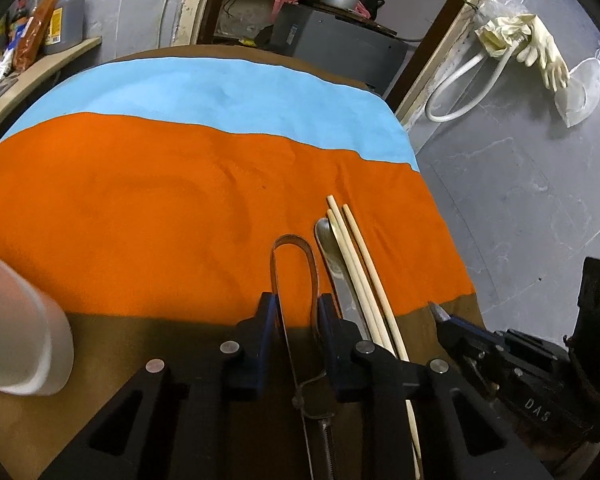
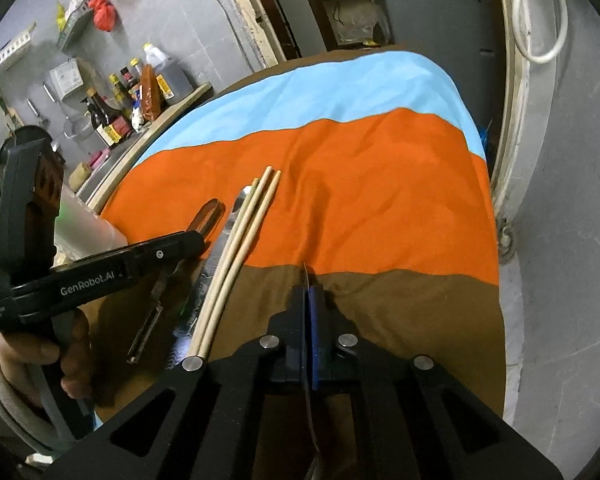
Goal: Organize utensils
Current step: 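Grasp the wire tong with the left gripper while the right grasps a spoon, then lift the tong and spoon and lower them into the white caddy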
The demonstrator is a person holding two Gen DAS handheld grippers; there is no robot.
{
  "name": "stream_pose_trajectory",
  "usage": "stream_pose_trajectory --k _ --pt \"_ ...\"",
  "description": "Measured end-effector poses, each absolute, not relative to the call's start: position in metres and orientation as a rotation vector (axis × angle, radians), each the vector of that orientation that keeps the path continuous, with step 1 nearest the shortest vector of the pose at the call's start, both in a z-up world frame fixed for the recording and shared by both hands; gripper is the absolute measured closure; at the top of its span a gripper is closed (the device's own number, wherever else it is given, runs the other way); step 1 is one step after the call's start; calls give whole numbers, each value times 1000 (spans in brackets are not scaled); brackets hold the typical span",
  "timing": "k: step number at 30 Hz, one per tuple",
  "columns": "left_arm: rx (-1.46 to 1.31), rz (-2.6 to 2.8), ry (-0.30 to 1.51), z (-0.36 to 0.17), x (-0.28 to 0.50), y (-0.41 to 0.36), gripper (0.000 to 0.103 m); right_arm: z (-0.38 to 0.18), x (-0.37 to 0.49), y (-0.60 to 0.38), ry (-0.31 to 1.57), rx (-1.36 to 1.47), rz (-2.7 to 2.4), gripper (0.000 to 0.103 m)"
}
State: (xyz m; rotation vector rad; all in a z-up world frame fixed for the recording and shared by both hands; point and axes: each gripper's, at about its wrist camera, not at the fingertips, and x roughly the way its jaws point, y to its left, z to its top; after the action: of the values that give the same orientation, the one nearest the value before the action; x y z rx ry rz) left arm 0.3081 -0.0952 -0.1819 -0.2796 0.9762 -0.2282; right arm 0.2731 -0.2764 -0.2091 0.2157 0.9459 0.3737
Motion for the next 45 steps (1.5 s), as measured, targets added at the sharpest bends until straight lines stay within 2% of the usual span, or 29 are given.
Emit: stream_pose_trajectory --k 12,16,22,32,38,45 --pt "-194 -257 1068 -180 323 -99 82 -211 284 -273 1068 173 355 101" --pt "-199 -270 1047 -176 316 -98 83 -203 277 -273 1047 166 343 101" --pt "-283 -333 895 -150 276 -82 83 -163 247 -289 875 274 312 101" --pt "-296 -326 631 -89 223 -51 84 -114 204 -277 658 288 268 101" --pt "-266 -330 548 -61 216 -30 84 -86 202 -248 595 290 308 101" --pt "-249 -325 542 -51 211 -14 84 -65 203 -216 545 275 352 101"
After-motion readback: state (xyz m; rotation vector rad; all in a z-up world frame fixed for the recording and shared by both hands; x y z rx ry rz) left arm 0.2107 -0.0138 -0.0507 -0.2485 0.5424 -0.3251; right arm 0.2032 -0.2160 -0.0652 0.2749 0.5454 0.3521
